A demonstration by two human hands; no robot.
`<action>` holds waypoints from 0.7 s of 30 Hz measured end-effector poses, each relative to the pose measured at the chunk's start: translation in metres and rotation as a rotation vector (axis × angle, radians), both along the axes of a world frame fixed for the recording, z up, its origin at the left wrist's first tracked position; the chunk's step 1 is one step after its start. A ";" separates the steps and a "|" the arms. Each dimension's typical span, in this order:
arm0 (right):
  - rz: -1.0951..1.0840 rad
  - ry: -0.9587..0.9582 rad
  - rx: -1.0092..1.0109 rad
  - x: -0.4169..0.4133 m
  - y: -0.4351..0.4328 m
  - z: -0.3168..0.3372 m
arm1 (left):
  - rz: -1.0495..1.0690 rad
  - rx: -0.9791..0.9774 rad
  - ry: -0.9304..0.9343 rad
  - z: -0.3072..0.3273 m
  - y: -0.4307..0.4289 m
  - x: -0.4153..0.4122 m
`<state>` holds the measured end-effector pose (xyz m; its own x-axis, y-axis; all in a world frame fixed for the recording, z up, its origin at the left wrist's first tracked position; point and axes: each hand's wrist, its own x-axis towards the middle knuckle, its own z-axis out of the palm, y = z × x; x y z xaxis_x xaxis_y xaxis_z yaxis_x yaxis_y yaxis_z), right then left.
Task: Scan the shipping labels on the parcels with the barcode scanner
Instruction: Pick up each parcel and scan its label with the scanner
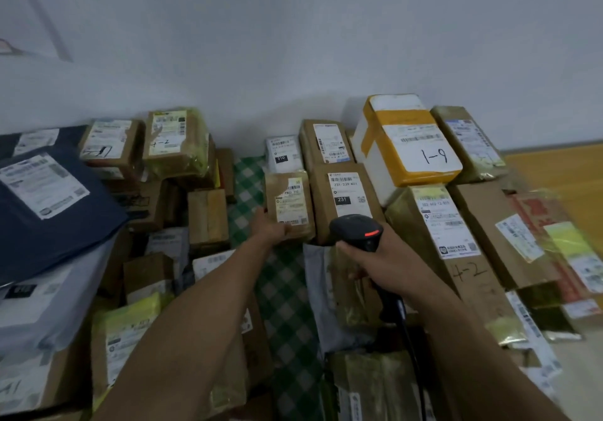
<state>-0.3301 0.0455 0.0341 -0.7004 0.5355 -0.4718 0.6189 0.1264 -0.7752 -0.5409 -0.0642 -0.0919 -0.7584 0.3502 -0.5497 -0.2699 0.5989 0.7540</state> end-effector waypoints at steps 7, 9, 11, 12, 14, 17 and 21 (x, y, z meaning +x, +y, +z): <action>0.014 0.013 0.016 -0.005 -0.015 0.002 | -0.210 -0.059 0.137 -0.012 -0.016 0.009; 0.047 0.019 -0.012 -0.006 -0.023 0.009 | -0.329 -0.056 0.240 -0.008 -0.022 0.010; 0.075 0.023 -0.020 -0.006 -0.032 0.017 | -0.373 -0.081 0.302 0.002 -0.032 0.009; 0.076 0.030 -0.036 -0.007 -0.037 0.021 | -0.373 -0.108 0.343 0.004 -0.039 0.007; 0.079 0.039 -0.059 -0.010 -0.045 0.027 | -0.363 -0.186 0.421 0.009 -0.057 0.002; 0.111 0.033 -0.076 -0.014 -0.056 0.028 | -0.411 -0.298 0.406 0.003 -0.095 -0.010; 0.143 -0.006 -0.063 -0.021 -0.071 0.029 | -0.502 -0.363 0.379 -0.002 -0.130 -0.016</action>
<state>-0.3510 -0.0251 0.0630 -0.7643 0.3997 -0.5061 0.6031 0.1650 -0.7805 -0.5570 -0.1945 -0.0936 -0.7157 0.5512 -0.4290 0.3433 0.8125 0.4712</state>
